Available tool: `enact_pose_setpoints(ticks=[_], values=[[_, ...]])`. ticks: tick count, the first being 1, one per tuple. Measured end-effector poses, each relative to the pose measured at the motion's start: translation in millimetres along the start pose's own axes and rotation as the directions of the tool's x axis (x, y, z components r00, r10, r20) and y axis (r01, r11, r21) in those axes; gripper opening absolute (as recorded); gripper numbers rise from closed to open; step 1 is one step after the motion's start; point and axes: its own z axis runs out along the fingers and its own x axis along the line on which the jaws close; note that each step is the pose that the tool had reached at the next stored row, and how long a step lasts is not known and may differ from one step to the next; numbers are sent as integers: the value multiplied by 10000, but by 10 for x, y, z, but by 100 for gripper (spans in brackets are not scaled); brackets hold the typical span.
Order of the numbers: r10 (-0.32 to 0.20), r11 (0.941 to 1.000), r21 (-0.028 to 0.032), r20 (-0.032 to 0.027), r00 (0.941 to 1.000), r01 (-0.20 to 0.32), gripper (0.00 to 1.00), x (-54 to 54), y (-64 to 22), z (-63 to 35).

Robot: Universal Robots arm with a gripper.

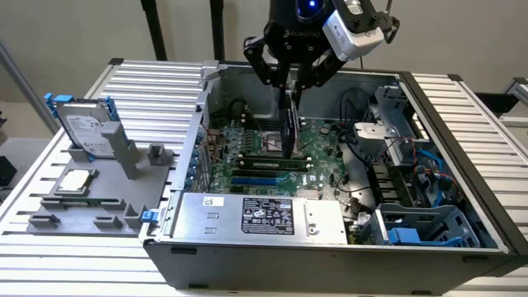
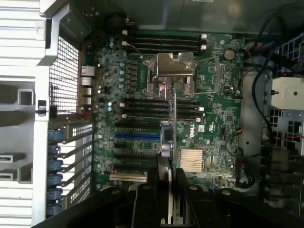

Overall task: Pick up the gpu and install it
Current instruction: 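Pick up the gpu and move the gpu toward the slot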

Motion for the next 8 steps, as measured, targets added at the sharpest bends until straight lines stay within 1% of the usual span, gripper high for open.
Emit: enact_pose_setpoints(ticks=[1, 3, 8], values=[[3, 10000, -1, 0, 10000, -3, 0, -7, 3, 18], [5, 10000, 0, -9, 10000, -5, 0, -10, 3, 20], [4, 10000, 0, -10, 10000, -4, 0, -11, 3, 20]])
